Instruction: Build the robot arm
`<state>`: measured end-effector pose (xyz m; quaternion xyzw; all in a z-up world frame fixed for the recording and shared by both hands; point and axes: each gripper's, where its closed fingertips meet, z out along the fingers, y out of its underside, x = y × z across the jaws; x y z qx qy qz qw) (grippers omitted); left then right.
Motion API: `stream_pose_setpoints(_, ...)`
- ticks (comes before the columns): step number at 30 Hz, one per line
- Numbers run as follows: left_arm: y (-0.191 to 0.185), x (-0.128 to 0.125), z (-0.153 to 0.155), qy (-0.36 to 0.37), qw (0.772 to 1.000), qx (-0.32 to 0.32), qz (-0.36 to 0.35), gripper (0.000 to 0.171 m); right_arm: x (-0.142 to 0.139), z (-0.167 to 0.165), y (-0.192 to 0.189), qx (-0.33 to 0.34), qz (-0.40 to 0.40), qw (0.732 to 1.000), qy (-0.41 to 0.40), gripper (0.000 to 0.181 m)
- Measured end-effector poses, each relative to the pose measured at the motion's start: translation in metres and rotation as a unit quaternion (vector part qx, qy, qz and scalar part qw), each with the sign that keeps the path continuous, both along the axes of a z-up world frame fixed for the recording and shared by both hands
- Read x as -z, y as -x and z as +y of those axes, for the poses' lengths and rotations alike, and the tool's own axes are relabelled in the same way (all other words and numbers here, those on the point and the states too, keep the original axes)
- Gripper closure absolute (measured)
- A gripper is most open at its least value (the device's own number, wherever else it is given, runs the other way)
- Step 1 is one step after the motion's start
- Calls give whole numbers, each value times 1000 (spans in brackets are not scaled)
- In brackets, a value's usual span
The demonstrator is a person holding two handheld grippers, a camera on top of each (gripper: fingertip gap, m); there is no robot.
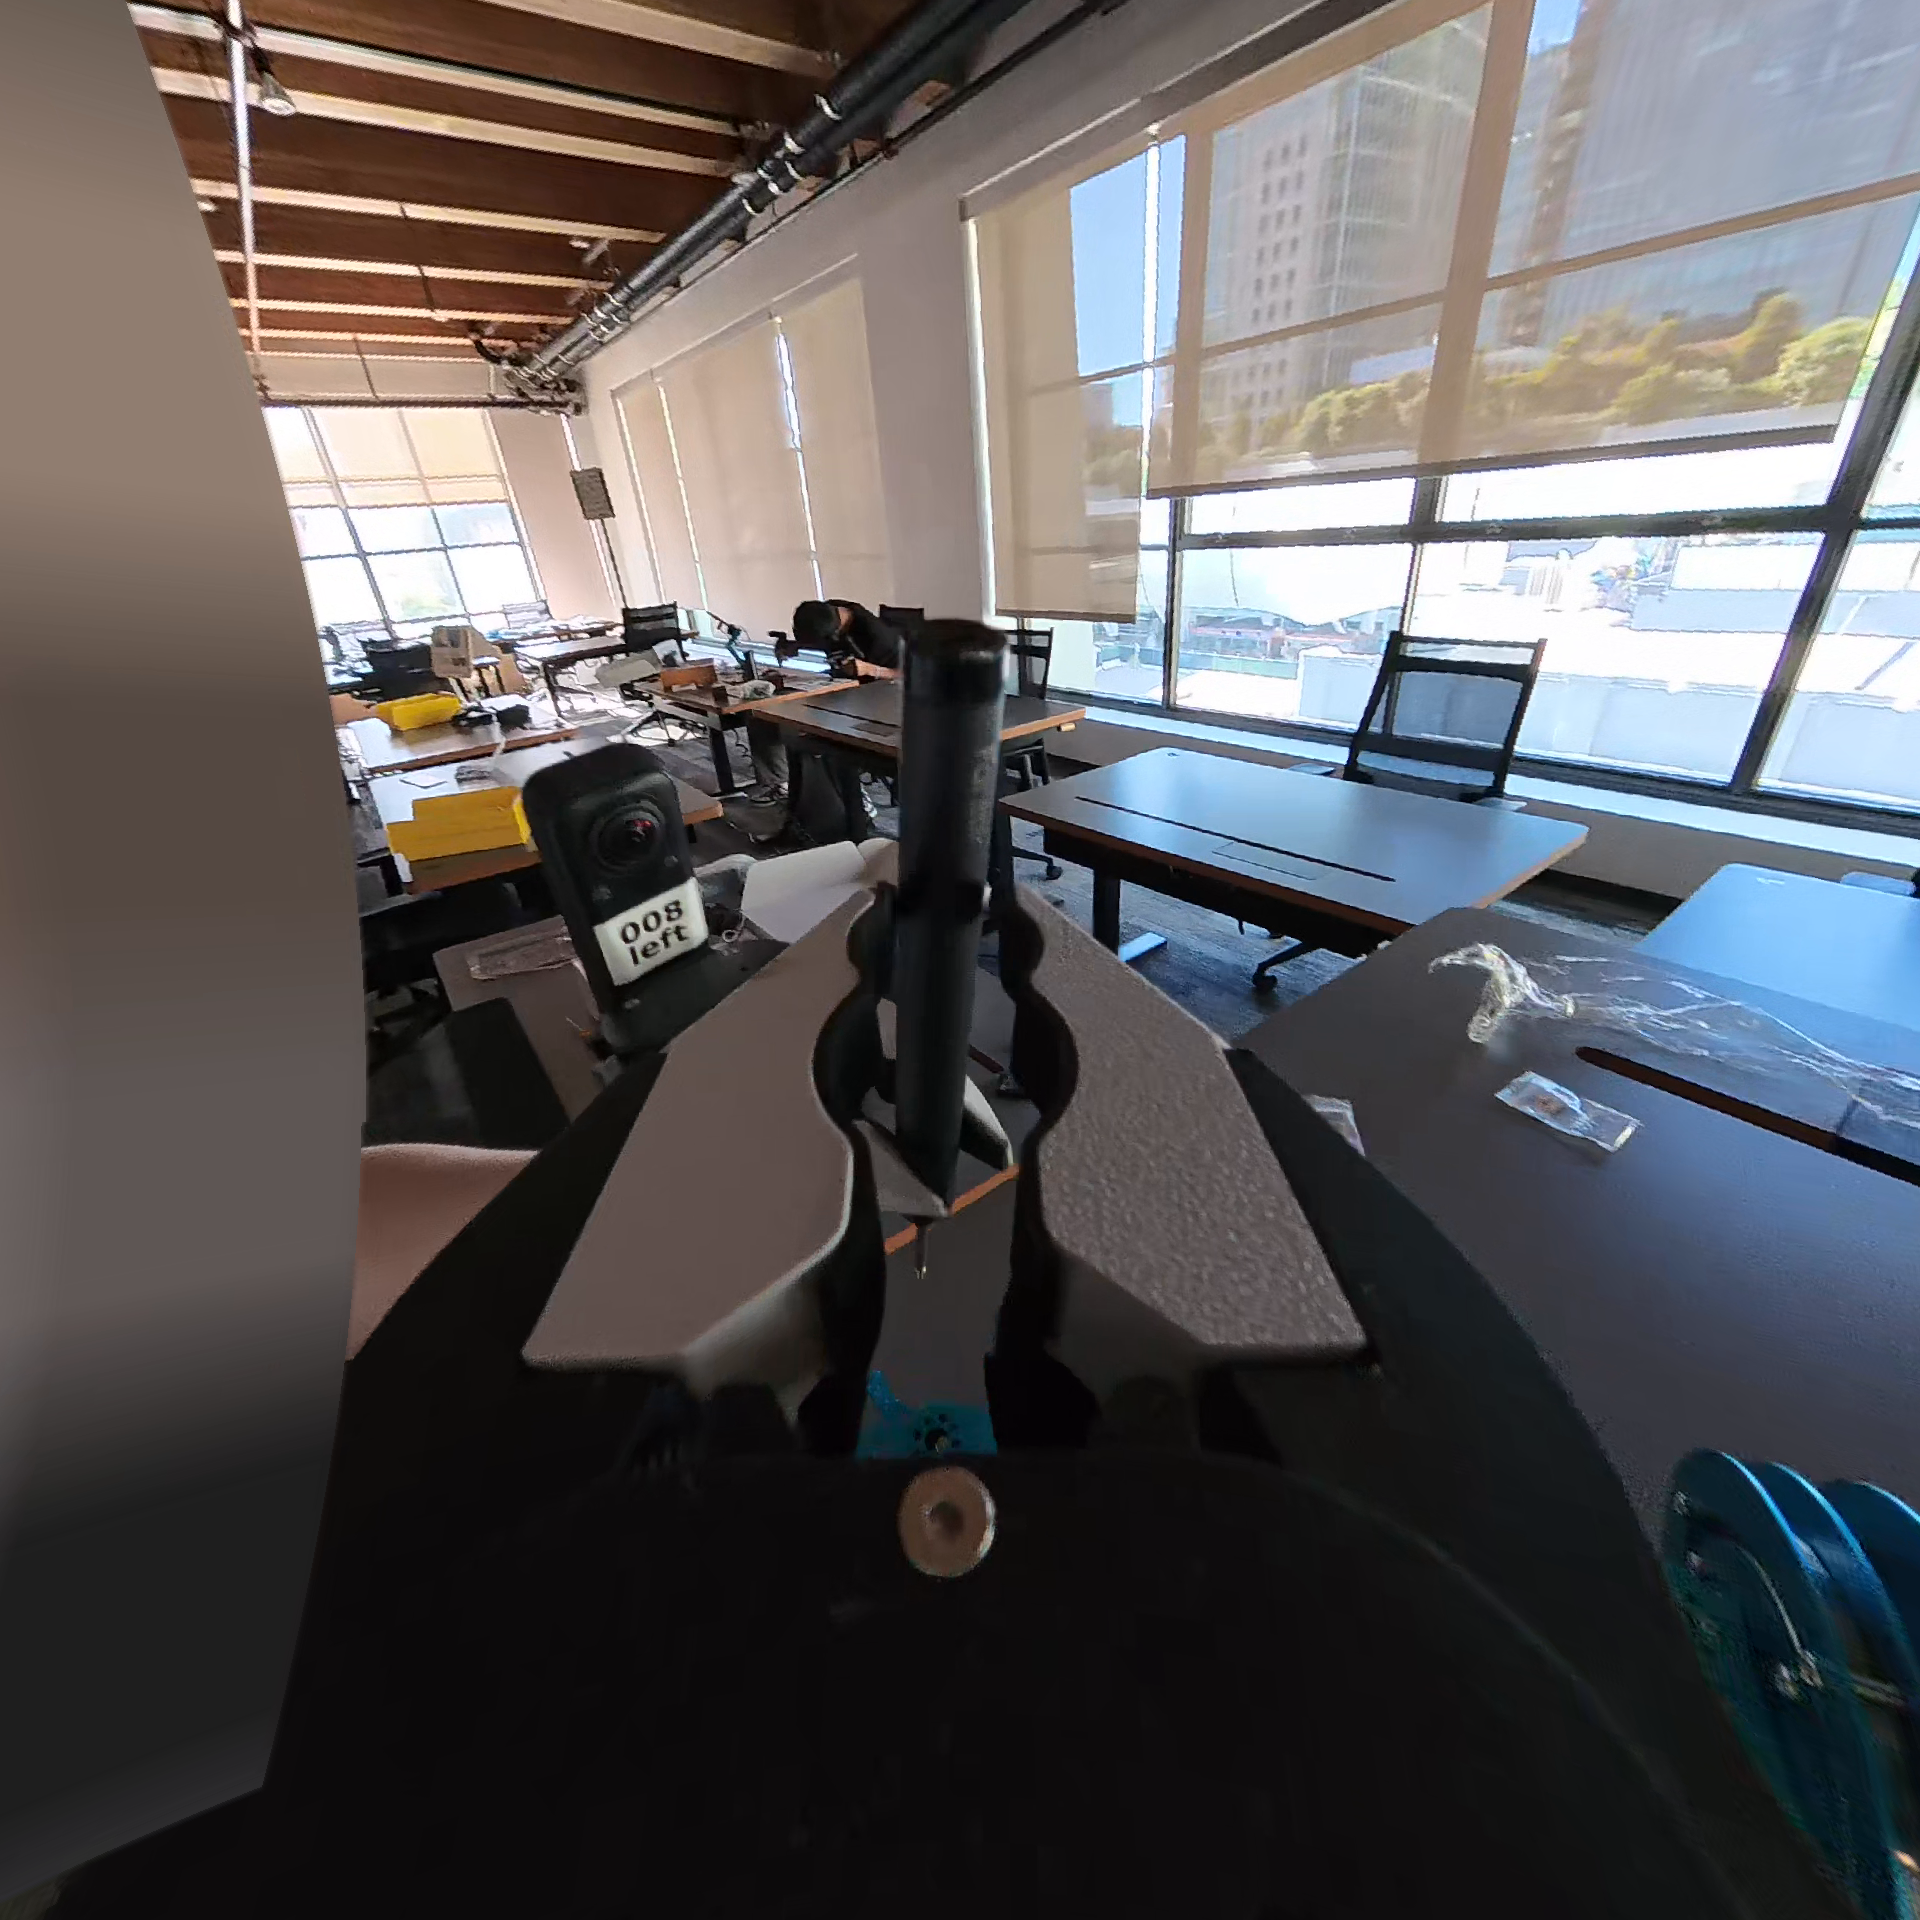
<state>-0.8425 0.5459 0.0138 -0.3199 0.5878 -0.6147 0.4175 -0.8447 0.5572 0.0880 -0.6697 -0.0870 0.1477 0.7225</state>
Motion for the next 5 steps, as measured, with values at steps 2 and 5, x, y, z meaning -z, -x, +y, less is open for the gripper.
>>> stream_pose_setpoints(2, 0, 7, -2, -2, 1000, 6, 3, 156, 3, 3, 3, -10, -5, 1000, -10, 163)
stream_pose_setpoints(5, -3, 18, -6, -9, 1000, 12, 9, 156, 11, 5, 10, -42, -17, 999, -16, 165)
